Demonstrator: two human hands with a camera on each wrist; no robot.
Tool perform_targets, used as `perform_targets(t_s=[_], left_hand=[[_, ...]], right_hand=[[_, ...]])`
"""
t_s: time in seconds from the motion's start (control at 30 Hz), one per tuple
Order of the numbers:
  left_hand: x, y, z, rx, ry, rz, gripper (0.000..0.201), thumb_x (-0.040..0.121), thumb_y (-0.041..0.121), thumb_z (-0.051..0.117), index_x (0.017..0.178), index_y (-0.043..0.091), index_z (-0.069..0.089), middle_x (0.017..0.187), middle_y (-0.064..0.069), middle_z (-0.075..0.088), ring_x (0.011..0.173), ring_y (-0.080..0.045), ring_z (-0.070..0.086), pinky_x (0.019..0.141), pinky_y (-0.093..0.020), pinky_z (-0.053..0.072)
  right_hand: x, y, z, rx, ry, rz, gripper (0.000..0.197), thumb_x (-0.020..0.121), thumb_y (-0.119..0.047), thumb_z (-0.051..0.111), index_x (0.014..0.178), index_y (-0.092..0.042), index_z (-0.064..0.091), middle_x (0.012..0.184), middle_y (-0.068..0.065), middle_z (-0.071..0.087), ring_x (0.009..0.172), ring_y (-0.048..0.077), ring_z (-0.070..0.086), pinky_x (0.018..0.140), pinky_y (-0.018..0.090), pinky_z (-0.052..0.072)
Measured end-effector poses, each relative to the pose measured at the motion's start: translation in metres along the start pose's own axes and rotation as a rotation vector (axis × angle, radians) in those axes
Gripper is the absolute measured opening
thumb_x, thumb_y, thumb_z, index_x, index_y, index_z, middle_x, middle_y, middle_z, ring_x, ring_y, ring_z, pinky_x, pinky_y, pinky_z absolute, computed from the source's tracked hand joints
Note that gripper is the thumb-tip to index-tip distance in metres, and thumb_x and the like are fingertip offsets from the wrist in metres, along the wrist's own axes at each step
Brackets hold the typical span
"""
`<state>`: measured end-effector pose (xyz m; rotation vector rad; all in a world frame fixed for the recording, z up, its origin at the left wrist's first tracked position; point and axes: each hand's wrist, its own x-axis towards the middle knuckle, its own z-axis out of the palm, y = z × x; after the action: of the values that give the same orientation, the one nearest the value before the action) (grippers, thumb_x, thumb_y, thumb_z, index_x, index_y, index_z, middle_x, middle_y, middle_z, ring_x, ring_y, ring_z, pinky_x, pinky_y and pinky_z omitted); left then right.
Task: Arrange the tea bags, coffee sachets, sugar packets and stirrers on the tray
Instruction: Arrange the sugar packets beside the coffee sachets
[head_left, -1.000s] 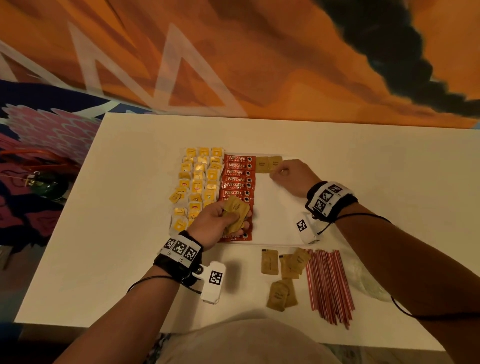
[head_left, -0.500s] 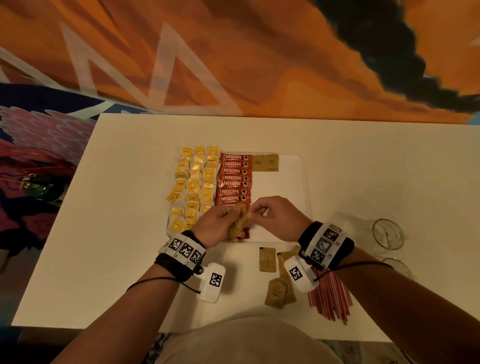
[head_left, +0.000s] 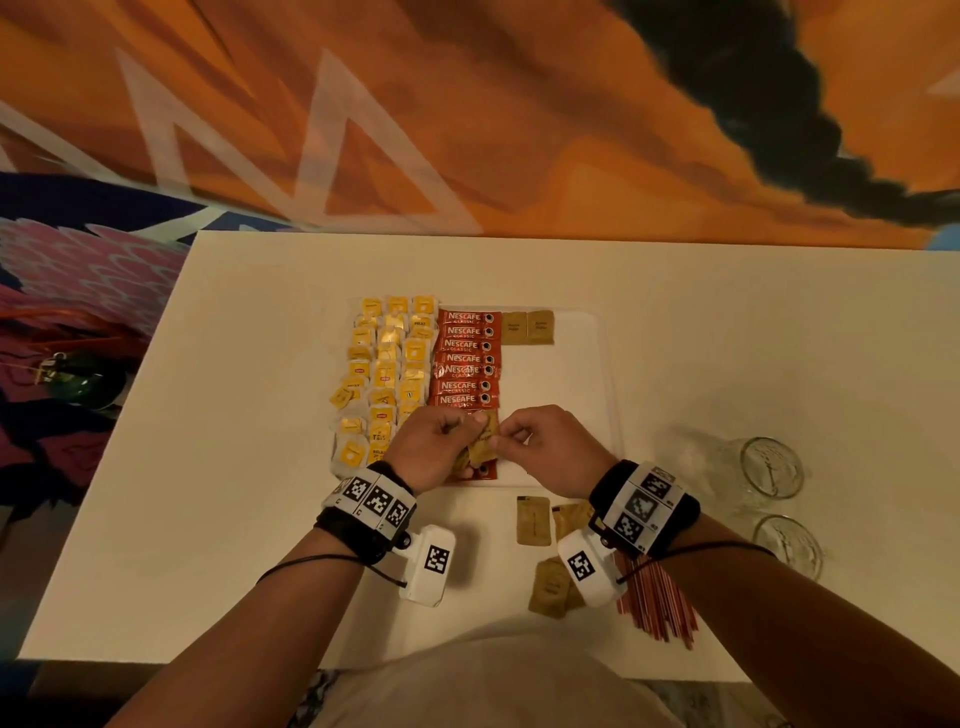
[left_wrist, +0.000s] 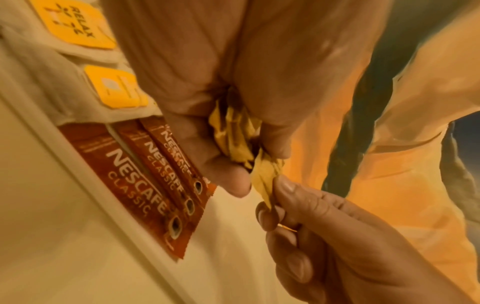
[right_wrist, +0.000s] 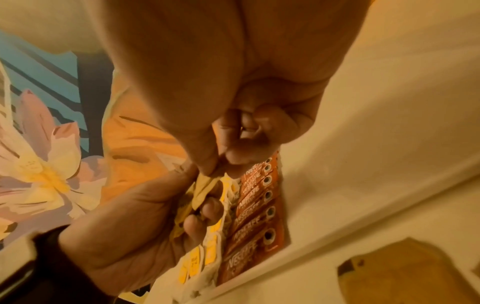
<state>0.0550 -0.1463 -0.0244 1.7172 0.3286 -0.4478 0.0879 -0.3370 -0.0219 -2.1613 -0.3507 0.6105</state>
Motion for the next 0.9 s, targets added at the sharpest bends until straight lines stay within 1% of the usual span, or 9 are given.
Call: perform_targets(t_s=[0.13,0.2,0.3,0.37,0.43,0.53,0.6,0.73,0.9], left_hand=[[0.001,0.004,0.000,-0.079,0.031,-0.025,0.038,0.099,0.037,0.057,0.097,0.001,0.069,0.088,-0.022,0.073,0.071,-0.034,0.071,0.068,-0.043,0.059],[0.000,0.005,-0.001,-0.154,0.031,-0.061,0.037,0.101,0.035,0.054,0.104,0.001,0.067,0.092,-0.021,0.074,0.072,-0.032,0.070,0.068,-0.039,0.058],[-0.002,0.005,-0.003,-0.314,0.013,-0.109,0.022,0.102,0.019,0.053,0.109,0.001,0.065,0.093,-0.017,0.072,0.076,-0.027,0.067,0.069,-0.037,0.059],[-0.003,0.004,-0.004,-0.385,0.002,-0.125,0.015,0.099,0.005,0.053,0.108,0.004,0.066,0.096,-0.018,0.071,0.079,-0.029,0.068,0.075,-0.041,0.059],[-0.004,0.003,-0.005,-0.431,-0.001,-0.148,0.023,0.094,-0.006,0.053,0.109,0.005,0.066,0.102,-0.020,0.071,0.082,-0.031,0.069,0.078,-0.042,0.059],[-0.006,0.003,-0.005,-0.484,-0.015,-0.168,0.037,0.089,-0.017,0.046,0.113,0.005,0.063,0.110,-0.019,0.071,0.088,-0.031,0.070,0.073,-0.037,0.061],[-0.007,0.001,-0.007,-0.536,-0.037,-0.172,0.045,0.088,-0.023,0.042,0.117,0.005,0.061,0.114,-0.018,0.070,0.095,-0.032,0.070,0.079,-0.039,0.062],[-0.006,-0.004,-0.011,-0.587,-0.067,-0.168,0.051,0.087,-0.026,0.043,0.123,0.007,0.058,0.120,-0.018,0.069,0.109,-0.034,0.067,0.090,-0.045,0.058],[-0.008,-0.008,-0.013,-0.618,-0.051,-0.158,0.043,0.092,-0.019,0.047,0.126,0.006,0.055,0.121,-0.019,0.069,0.111,-0.035,0.067,0.084,-0.041,0.060]], right_hand=[[0.008,-0.002,-0.010,0.016,-0.002,0.019,0.014,0.095,-0.031,0.067,0.089,-0.021,0.076,0.077,-0.015,0.067,0.062,-0.010,0.057,0.063,0.016,0.040],[0.015,-0.002,-0.019,0.009,0.031,0.028,0.013,0.095,-0.030,0.067,0.087,-0.024,0.074,0.078,-0.016,0.067,0.061,-0.006,0.056,0.064,0.017,0.041],[0.030,-0.002,-0.035,-0.008,0.101,0.051,0.017,0.096,-0.029,0.066,0.088,-0.018,0.076,0.076,-0.016,0.066,0.059,-0.002,0.055,0.061,0.018,0.041],[0.043,0.000,-0.044,-0.011,0.118,0.079,0.021,0.097,-0.029,0.065,0.088,-0.014,0.077,0.073,-0.016,0.066,0.060,0.003,0.056,0.062,0.023,0.045],[0.057,0.004,-0.049,-0.039,0.110,0.119,0.026,0.097,-0.029,0.064,0.087,-0.009,0.077,0.073,-0.010,0.068,0.063,0.009,0.058,0.064,0.027,0.046],[0.075,0.014,-0.051,-0.080,0.098,0.195,0.033,0.097,-0.028,0.063,0.087,0.000,0.075,0.073,0.007,0.070,0.063,0.015,0.058,0.063,0.028,0.046],[0.084,0.021,-0.051,-0.075,0.094,0.243,0.033,0.097,-0.028,0.063,0.086,0.001,0.074,0.076,0.010,0.071,0.067,0.018,0.060,0.067,0.030,0.049],[0.093,0.028,-0.051,-0.090,0.090,0.293,0.031,0.097,-0.028,0.063,0.076,-0.008,0.074,0.077,0.004,0.069,0.074,0.020,0.063,0.070,0.029,0.049],[0.099,0.029,-0.050,-0.099,0.072,0.313,0.034,0.096,-0.030,0.065,0.072,-0.008,0.074,0.078,0.007,0.072,0.068,0.018,0.061,0.063,0.026,0.044]])
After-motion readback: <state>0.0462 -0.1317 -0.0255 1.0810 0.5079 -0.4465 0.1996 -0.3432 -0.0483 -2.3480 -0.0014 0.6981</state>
